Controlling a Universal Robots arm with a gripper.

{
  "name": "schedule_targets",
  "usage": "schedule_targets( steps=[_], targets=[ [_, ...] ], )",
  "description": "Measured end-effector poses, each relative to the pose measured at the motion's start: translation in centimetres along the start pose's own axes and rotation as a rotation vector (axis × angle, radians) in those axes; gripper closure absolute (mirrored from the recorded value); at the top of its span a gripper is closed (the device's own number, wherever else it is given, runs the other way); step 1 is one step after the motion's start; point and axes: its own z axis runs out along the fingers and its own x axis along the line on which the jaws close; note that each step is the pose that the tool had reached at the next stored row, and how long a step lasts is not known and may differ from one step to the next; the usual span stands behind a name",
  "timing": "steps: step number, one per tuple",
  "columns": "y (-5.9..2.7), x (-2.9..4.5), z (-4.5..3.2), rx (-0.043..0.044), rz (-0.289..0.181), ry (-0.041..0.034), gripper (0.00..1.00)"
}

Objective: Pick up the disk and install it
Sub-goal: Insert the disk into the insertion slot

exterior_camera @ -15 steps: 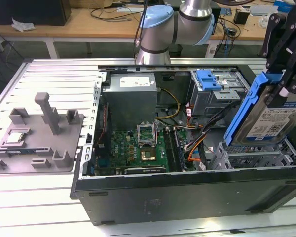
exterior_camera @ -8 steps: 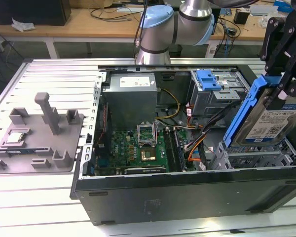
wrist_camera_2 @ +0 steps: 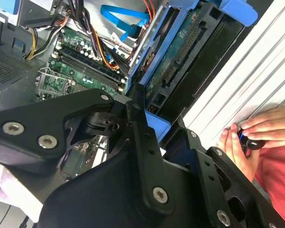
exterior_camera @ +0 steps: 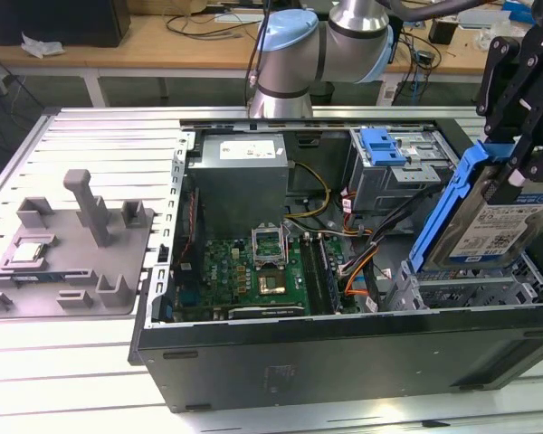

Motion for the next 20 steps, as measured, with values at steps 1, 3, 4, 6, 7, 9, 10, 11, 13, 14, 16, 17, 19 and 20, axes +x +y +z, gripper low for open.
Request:
schedule_targets(
  steps=[1, 3, 4, 6, 7, 9, 10, 11, 13, 14, 16, 17, 19, 20],
  targets=[
    [0.00, 0.00, 0.04, -0.0001, 0.000, 0.0000, 0.63],
    [-0.02, 0.00, 0.13, 0.0000, 0.000, 0.0001, 0.63],
    [-0.03, 0.00, 0.17, 0.0000, 0.000, 0.0001, 0.63],
    [-0.04, 0.01, 0.28, 0.0000, 0.000, 0.0001, 0.63],
    [-0.05, 0.01, 0.37, 0.0000, 0.000, 0.0000, 0.63],
    [-0.06, 0.01, 0.46, 0.0000, 0.000, 0.0001, 0.63],
    [-0.06, 0.01, 0.56, 0.0000, 0.000, 0.0001, 0.63],
    [-0.06, 0.01, 0.66, 0.0000, 0.000, 0.0003, 0.63],
    [-0.07, 0.02, 0.81, 0.0000, 0.000, 0.0001, 0.63],
    [-0.07, 0.02, 0.86, 0.0000, 0.000, 0.0000, 0.63],
    [-0.07, 0.02, 0.99, 0.0000, 0.000, 0.0001, 0.63],
    [-0.07, 0.02, 1.04, 0.0000, 0.000, 0.0001, 0.63],
    [-0.08, 0.02, 1.16, 0.0000, 0.000, 0.0001, 0.63],
    [-0.08, 0.02, 1.23, 0.0000, 0.000, 0.0000, 0.63]
  ],
)
